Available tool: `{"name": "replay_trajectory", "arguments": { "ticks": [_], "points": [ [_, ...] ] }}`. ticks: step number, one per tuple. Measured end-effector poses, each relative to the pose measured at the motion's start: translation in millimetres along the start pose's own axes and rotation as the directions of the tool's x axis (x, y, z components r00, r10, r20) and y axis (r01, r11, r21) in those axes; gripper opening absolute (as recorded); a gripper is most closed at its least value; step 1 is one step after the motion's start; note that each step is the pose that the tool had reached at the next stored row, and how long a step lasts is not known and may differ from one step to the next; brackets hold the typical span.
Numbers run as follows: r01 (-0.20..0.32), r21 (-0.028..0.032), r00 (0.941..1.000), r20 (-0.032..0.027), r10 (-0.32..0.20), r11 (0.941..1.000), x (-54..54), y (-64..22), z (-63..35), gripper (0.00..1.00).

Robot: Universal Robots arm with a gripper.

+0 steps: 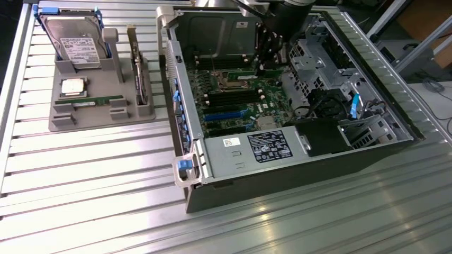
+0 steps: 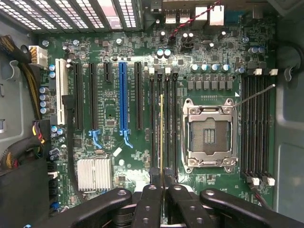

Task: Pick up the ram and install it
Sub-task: 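Insert the ram into the slot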

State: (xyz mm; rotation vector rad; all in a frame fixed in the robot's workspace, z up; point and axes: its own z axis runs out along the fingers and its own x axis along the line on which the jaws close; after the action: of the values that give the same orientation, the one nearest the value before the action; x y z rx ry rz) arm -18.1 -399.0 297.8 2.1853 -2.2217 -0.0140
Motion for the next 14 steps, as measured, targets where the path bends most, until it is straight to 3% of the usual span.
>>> {"name": "replay_trajectory", "arguments": {
  "ticks": [14],
  "points": [
    [0.0, 0.0, 1.0, 0.0, 0.0, 1.0, -0.1, -0.2, 9.6, 0.12]
  ]
}}
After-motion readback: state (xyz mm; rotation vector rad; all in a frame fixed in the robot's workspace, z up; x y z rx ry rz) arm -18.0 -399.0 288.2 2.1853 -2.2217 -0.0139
